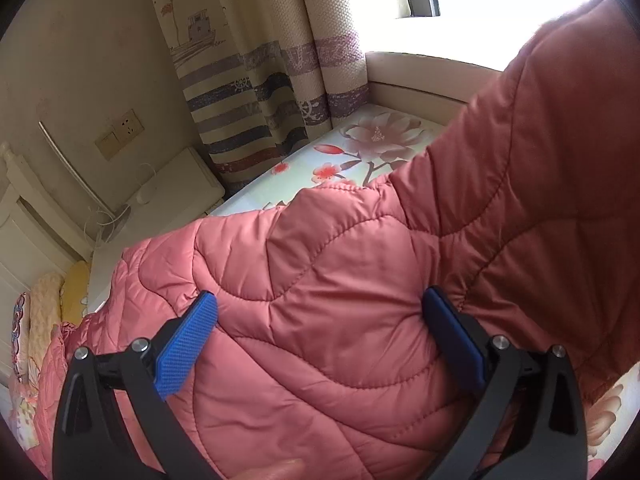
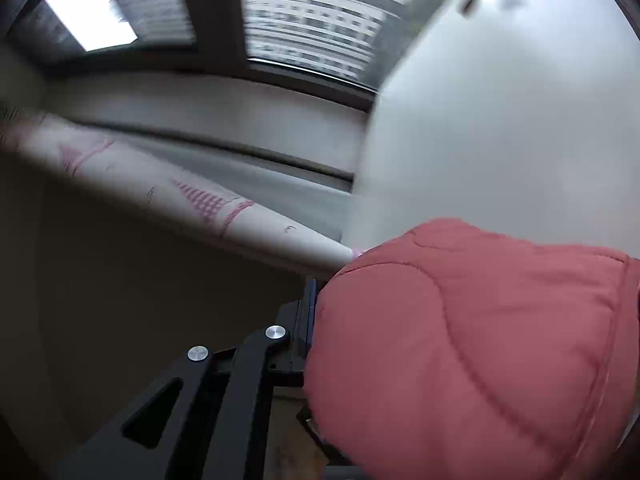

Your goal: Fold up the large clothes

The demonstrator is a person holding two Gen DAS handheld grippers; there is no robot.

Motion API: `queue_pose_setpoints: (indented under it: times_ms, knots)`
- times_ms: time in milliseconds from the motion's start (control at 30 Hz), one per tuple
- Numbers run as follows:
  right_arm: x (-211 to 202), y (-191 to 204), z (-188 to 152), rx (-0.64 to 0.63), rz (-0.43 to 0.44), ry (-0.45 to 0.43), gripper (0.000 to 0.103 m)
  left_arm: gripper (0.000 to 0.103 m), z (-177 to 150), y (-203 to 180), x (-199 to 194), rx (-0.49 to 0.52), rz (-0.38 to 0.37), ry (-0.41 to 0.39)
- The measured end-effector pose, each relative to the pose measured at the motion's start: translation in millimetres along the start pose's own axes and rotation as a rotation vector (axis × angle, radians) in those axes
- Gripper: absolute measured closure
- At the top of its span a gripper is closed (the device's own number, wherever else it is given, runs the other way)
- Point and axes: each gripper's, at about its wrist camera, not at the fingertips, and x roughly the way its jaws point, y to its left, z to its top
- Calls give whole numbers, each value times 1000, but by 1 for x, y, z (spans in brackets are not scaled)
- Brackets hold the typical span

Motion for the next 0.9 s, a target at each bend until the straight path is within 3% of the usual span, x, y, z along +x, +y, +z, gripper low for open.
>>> queue_pose_setpoints:
  times_ms: [67,167,233,300,433,500,600,733,867,900]
  knots:
    - [-2,57,1,-396,-87,-81,79,2,0,-1,0,4,6,-2]
    - [18,78,-10,-764,-270,-116,79,2,1,1,-3,-5,-6,-6]
    - [29,75,-11,-858,-354,-120,79,2,2,8,-11,-48,-32,-16]
    - [34,75,-7,-888,-362,-116,79,2,3,6,-19,-52,-34,-34]
    - [37,91,2,-910,-317,-124,79,2,-2,-33,-13,159,21,-38]
    - [26,89,-2,-905,-277,-109,79,2,0,-34,-16,168,30,-58]
    - [27,96,-15,-932,-212,-74,79,2,4,4,-29,-14,-72,-89]
    - [26,113,-50,-1022,-117,-11,79,2,-11,98,-54,-358,-176,-141]
    - [17,128,-131,-1154,27,118,80,2,-61,192,-83,-610,-205,-167]
    - [18,132,-163,-1241,55,163,80,2,-74,209,-87,-653,-204,-166]
